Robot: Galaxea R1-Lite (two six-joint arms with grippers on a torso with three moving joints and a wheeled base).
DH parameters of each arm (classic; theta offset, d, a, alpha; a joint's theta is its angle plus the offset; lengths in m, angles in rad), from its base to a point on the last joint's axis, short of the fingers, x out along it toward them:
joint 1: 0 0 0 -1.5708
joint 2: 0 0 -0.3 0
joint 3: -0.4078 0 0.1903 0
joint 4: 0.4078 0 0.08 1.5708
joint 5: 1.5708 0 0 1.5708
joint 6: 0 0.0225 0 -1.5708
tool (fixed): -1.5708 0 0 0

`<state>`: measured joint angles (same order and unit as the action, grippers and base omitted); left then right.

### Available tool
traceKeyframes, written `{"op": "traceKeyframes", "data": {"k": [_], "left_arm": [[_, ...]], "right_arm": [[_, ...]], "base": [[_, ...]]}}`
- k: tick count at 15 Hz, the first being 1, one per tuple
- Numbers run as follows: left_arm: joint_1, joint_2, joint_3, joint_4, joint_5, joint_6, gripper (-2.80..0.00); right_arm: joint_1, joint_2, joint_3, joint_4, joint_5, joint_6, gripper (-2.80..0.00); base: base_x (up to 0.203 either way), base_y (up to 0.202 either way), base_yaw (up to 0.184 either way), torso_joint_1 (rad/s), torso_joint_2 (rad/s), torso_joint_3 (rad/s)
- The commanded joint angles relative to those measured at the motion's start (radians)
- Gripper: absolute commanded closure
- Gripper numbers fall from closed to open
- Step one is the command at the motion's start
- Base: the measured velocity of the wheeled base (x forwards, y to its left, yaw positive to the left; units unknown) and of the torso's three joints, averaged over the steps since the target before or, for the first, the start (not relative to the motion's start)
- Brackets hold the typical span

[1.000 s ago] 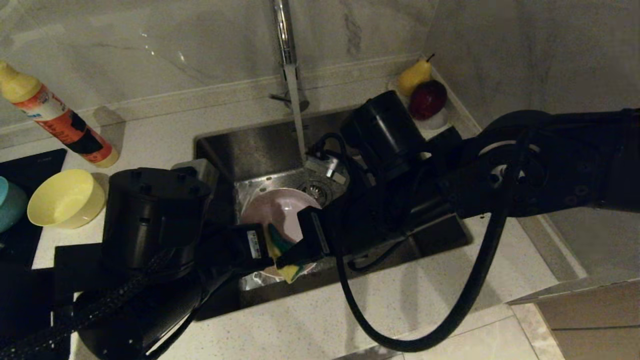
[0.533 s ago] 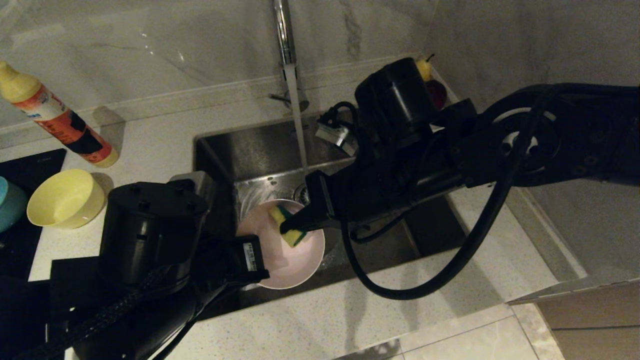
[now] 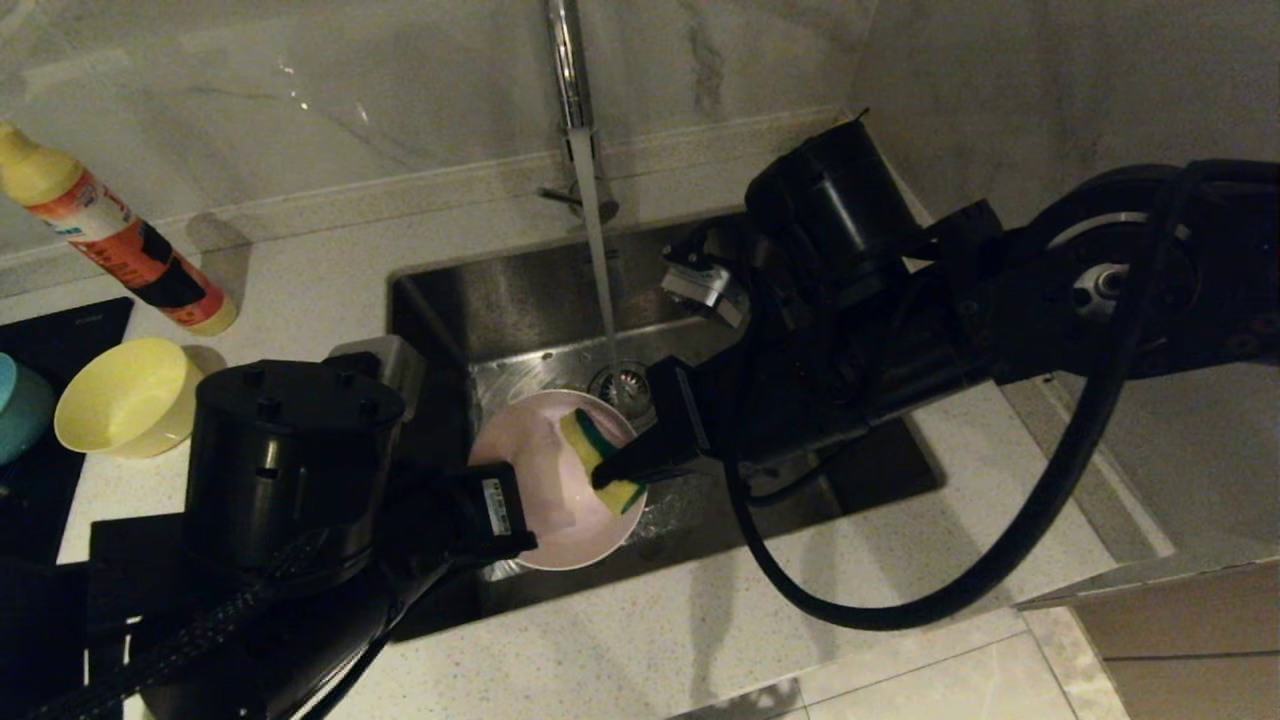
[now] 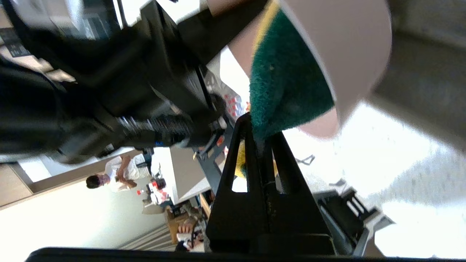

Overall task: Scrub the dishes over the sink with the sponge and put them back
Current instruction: Wipe the bowl

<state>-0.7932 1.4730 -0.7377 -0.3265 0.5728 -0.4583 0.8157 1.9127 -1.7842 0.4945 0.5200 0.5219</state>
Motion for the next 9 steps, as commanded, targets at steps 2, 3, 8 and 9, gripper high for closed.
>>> {"op": "traceKeyframes", "data": {"k": [2, 3, 8, 9], "left_arm": [[0.000, 0.002, -0.003, -0.002, 0.002, -0.004, 0.00], [0.000, 0.003, -0.006, -0.003, 0.004, -0.003, 0.00], [0.002, 0.006, -0.035, -0.002, 0.004, 0.000, 0.00], [0.002, 0.007, -0.035, -0.002, 0.004, -0.002, 0.00]], "right_arm": [[0.000, -0.043, 0.072, -0.006, 0.002, 0.000, 0.00], [0.001, -0.044, 0.079, -0.005, 0.004, 0.000, 0.00], [0.055, -0.015, 0.079, -0.004, 0.009, 0.001, 0.00], [0.068, 0.004, 0.073, -0.005, 0.008, 0.000, 0.00]], "base": [[0.000, 0.000, 0.000, 0.000, 0.00, 0.000], [0.000, 0.000, 0.000, 0.000, 0.00, 0.000], [0.000, 0.000, 0.000, 0.000, 0.00, 0.000], [0.000, 0.000, 0.000, 0.000, 0.00, 0.000]]}}
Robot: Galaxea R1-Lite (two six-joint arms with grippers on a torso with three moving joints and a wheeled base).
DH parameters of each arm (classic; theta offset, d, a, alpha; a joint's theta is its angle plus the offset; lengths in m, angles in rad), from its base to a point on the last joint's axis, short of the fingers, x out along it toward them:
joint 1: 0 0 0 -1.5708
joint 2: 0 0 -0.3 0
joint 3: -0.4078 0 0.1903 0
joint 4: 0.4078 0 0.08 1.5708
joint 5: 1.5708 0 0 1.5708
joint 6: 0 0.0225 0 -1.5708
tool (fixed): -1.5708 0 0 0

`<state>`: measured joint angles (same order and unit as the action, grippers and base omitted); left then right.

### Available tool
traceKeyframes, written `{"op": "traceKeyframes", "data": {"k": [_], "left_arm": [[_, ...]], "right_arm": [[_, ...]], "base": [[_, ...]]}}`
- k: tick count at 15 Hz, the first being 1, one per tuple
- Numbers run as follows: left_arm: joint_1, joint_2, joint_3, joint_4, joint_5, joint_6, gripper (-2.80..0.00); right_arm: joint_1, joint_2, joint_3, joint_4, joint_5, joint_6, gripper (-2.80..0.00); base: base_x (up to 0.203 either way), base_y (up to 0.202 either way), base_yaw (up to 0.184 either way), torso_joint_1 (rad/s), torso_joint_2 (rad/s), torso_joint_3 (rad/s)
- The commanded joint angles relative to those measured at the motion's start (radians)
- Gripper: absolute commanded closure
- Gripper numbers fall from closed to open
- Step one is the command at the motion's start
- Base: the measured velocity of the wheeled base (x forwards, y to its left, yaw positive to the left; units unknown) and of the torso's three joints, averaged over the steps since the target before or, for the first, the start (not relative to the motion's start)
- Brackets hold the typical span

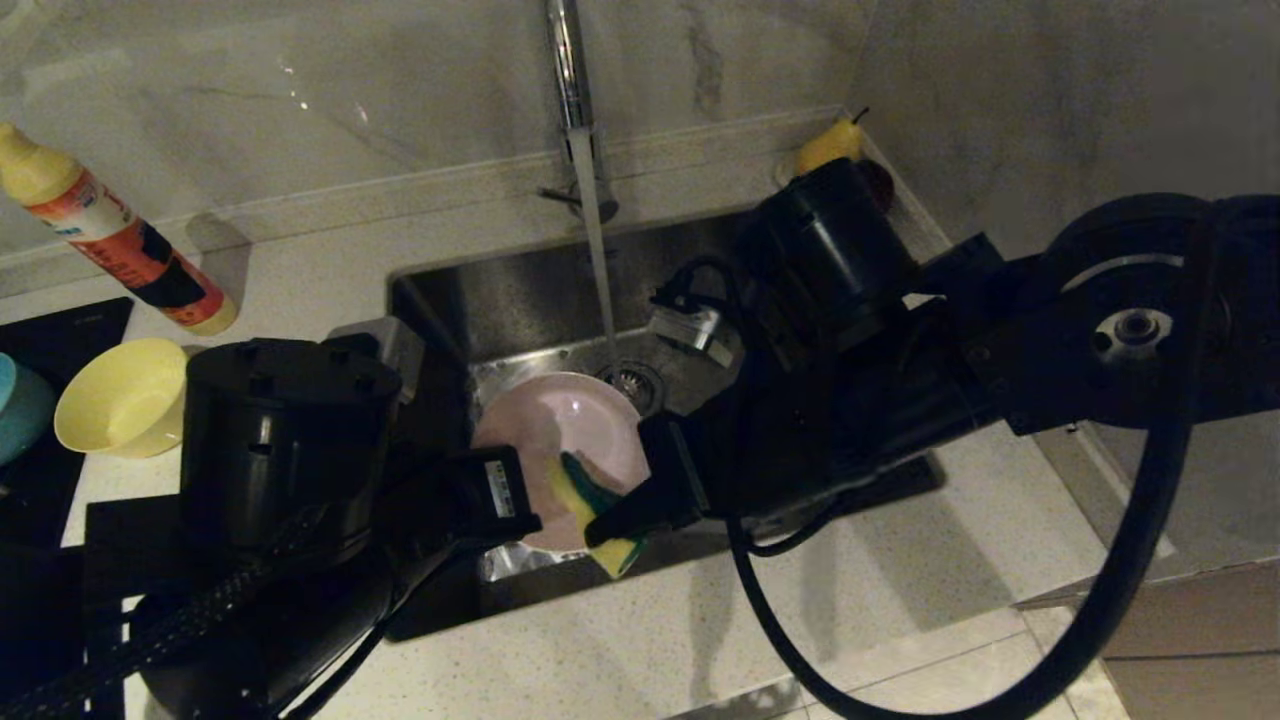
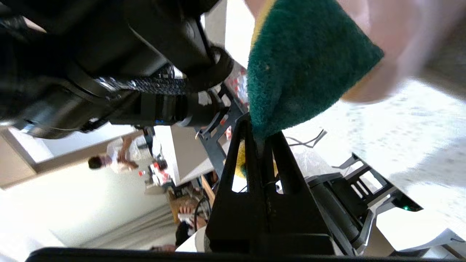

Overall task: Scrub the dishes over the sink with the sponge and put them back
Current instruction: Wipe the bowl

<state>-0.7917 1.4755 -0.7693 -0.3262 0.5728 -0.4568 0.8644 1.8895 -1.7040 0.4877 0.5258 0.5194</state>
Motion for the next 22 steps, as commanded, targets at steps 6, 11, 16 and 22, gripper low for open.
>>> {"op": "traceKeyframes", "data": {"k": [6, 11, 16, 22], "left_arm": [[0.002, 0.014, -0.007, -0.004, 0.002, -0.006, 0.00], [0.002, -0.021, 0.022, -0.002, 0.001, -0.014, 0.00], [0.005, -0.044, 0.044, -0.002, 0.004, -0.014, 0.00], [0.023, -0.044, 0.033, -0.003, 0.004, -0.013, 0.00]], "right_arm": [[0.042, 0.089, -0.110, 0.002, 0.002, 0.007, 0.00], [0.007, 0.121, -0.210, 0.007, -0.010, 0.007, 0.00], [-0.037, 0.073, -0.208, 0.051, -0.010, 0.006, 0.00], [-0.024, -0.038, -0.092, 0.085, -0.008, 0.001, 0.00]], "base": [[0.000, 0.000, 0.000, 0.000, 0.00, 0.000], [0.000, 0.000, 0.000, 0.000, 0.00, 0.000], [0.000, 0.000, 0.000, 0.000, 0.00, 0.000], [0.000, 0.000, 0.000, 0.000, 0.00, 0.000]]}}
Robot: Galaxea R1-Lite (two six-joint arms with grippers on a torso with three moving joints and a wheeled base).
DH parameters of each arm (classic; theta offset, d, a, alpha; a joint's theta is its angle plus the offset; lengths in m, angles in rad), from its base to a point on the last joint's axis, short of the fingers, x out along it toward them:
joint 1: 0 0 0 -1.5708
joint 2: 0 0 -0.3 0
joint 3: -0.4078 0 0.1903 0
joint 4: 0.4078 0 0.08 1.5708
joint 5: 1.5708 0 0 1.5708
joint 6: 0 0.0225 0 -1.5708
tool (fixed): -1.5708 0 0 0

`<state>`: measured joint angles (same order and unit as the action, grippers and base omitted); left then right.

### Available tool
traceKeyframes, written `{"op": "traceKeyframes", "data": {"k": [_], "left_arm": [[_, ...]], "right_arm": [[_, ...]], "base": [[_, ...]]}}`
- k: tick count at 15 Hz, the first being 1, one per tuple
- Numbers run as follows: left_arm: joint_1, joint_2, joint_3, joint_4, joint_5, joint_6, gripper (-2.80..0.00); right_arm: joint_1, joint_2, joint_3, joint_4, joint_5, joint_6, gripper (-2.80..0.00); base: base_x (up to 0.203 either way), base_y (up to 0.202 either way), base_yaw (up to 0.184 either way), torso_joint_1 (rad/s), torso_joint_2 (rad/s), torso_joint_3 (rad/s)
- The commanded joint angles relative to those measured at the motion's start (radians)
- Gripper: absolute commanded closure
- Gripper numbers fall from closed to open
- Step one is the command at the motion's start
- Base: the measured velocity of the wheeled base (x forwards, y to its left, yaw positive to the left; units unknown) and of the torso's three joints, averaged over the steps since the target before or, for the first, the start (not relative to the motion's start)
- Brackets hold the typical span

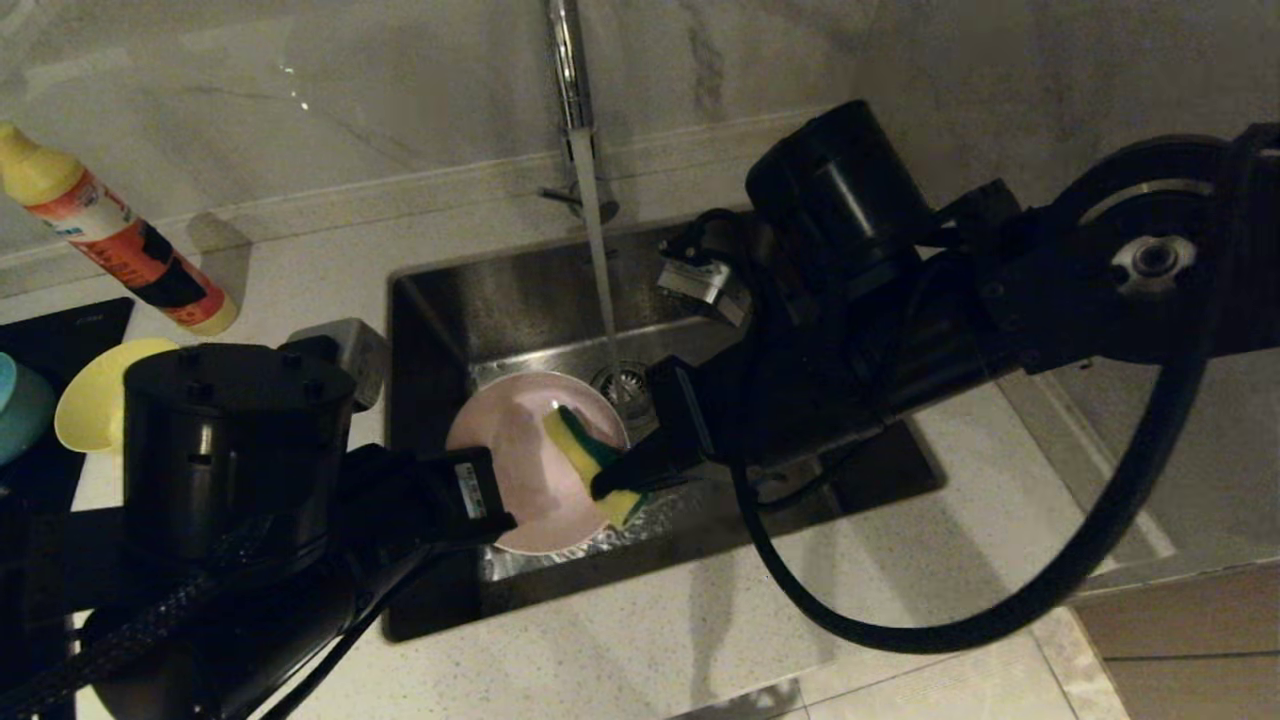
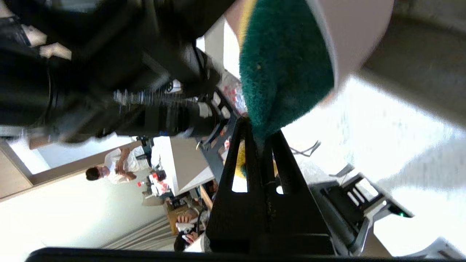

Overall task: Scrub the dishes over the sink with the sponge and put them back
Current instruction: Wipe the bowl, then rinse the bowl

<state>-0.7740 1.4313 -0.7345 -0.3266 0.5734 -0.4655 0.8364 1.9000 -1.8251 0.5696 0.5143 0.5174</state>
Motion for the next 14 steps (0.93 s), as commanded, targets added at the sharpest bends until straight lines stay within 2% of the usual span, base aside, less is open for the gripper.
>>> {"op": "traceKeyframes", "data": {"k": [1, 5, 8, 12, 14], "left_arm": [[0.010, 0.001, -0.002, -0.003, 0.003, -0.004, 0.00], [0.056, 0.026, -0.022, -0.002, -0.003, -0.009, 0.00], [0.116, 0.126, -0.071, 0.004, -0.023, -0.020, 0.00], [0.147, 0.280, -0.205, 0.059, -0.044, -0.110, 0.00], [0.157, 0.341, -0.302, 0.114, -0.079, -0.161, 0.00]], "right_arm": [[0.004, -0.059, 0.041, 0.003, 0.003, 0.003, 0.00], [0.003, -0.172, 0.077, 0.004, 0.004, 0.005, 0.00], [-0.005, -0.296, 0.090, 0.007, 0.004, 0.006, 0.00], [-0.097, -0.434, 0.209, 0.000, 0.005, -0.002, 0.00], [-0.152, -0.486, 0.301, -0.012, 0.013, -0.005, 0.00]], "base": [[0.000, 0.000, 0.000, 0.000, 0.00, 0.000], [0.000, 0.000, 0.000, 0.000, 0.00, 0.000], [0.000, 0.000, 0.000, 0.000, 0.00, 0.000], [0.000, 0.000, 0.000, 0.000, 0.00, 0.000], [0.000, 0.000, 0.000, 0.000, 0.00, 0.000]]}}
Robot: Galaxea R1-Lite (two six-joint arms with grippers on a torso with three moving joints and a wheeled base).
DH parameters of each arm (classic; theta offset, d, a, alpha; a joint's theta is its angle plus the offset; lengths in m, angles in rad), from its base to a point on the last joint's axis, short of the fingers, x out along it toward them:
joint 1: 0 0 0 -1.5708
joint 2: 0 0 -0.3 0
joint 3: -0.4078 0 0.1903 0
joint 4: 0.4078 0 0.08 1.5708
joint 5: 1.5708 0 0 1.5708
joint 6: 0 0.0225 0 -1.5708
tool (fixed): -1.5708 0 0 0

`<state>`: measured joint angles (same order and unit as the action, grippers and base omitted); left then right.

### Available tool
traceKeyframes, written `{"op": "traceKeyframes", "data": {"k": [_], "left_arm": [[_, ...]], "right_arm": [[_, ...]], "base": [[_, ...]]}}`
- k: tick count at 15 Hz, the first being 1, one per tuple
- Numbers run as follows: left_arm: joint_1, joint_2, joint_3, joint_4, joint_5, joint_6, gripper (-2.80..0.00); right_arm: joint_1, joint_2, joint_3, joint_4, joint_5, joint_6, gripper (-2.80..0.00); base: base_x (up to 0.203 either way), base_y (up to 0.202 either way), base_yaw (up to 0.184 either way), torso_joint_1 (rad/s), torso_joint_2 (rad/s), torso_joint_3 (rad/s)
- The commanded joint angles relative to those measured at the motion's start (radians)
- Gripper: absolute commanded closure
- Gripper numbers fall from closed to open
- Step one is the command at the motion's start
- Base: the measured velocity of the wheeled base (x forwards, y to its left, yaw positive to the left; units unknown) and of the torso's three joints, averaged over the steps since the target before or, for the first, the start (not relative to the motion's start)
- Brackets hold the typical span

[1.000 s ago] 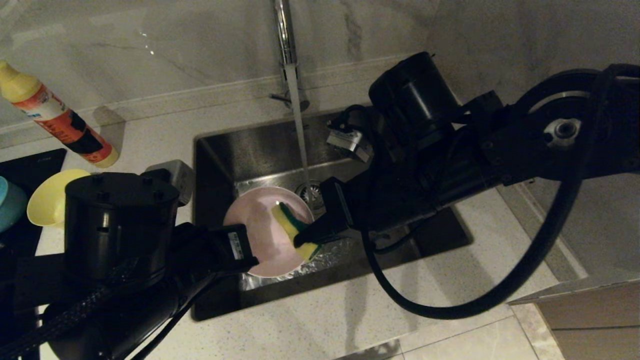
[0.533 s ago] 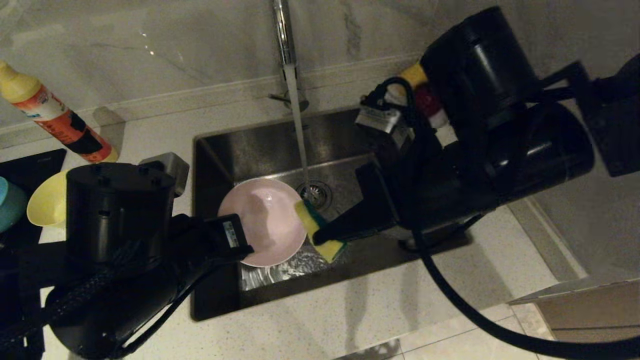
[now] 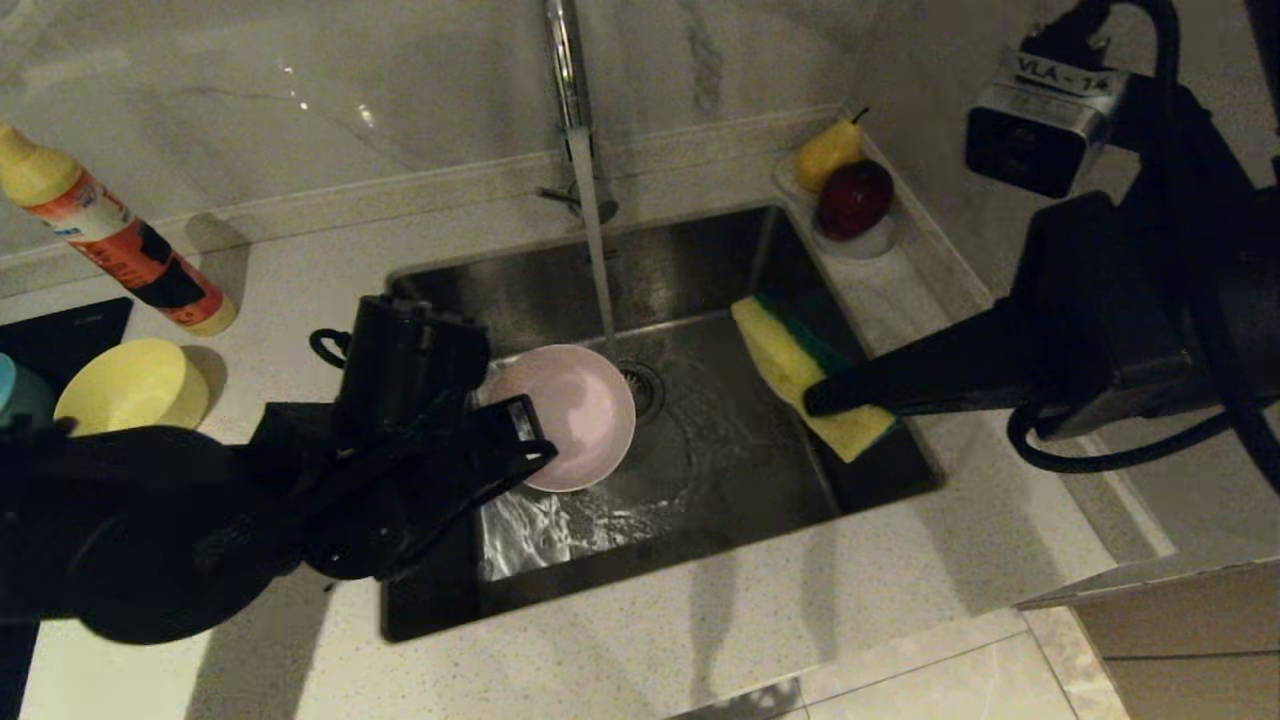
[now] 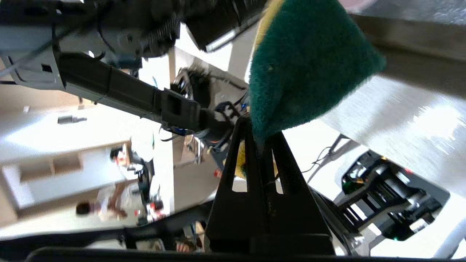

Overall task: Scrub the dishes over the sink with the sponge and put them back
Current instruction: Rinse the bowl

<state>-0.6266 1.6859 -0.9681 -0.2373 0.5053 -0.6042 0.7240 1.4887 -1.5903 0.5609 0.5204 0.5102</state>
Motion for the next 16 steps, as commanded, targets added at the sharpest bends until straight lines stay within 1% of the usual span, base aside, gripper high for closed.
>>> {"op": "traceKeyframes", "data": {"k": [1, 3, 5, 9, 12, 14, 16], "left_arm": [[0.020, 0.106, -0.118, 0.064, -0.030, -0.036, 0.00], [0.040, 0.138, -0.229, 0.147, -0.068, -0.067, 0.00], [0.057, 0.180, -0.353, 0.253, -0.093, -0.104, 0.00], [0.093, 0.262, -0.539, 0.439, -0.105, -0.186, 0.00], [0.119, 0.295, -0.623, 0.527, -0.117, -0.228, 0.00], [0.122, 0.306, -0.644, 0.544, -0.153, -0.250, 0.00], [0.123, 0.327, -0.661, 0.545, -0.165, -0.252, 0.00]], "right_arm": [[-0.061, -0.097, 0.106, -0.014, 0.010, 0.001, 0.00], [-0.094, -0.141, 0.168, -0.049, 0.027, 0.001, 0.00], [-0.105, -0.161, 0.204, -0.059, 0.040, 0.001, 0.00], [-0.122, -0.183, 0.260, -0.059, 0.045, 0.005, 0.00], [-0.123, -0.194, 0.269, -0.058, 0.048, 0.010, 0.00], [-0.123, -0.195, 0.271, -0.058, 0.047, 0.010, 0.00], [-0.123, -0.197, 0.279, -0.056, 0.047, 0.010, 0.00]], "base": [[0.000, 0.000, 0.000, 0.000, 0.00, 0.000], [0.000, 0.000, 0.000, 0.000, 0.00, 0.000], [0.000, 0.000, 0.000, 0.000, 0.00, 0.000], [0.000, 0.000, 0.000, 0.000, 0.00, 0.000], [0.000, 0.000, 0.000, 0.000, 0.00, 0.000], [0.000, 0.000, 0.000, 0.000, 0.00, 0.000], [0.000, 0.000, 0.000, 0.000, 0.00, 0.000]]}}
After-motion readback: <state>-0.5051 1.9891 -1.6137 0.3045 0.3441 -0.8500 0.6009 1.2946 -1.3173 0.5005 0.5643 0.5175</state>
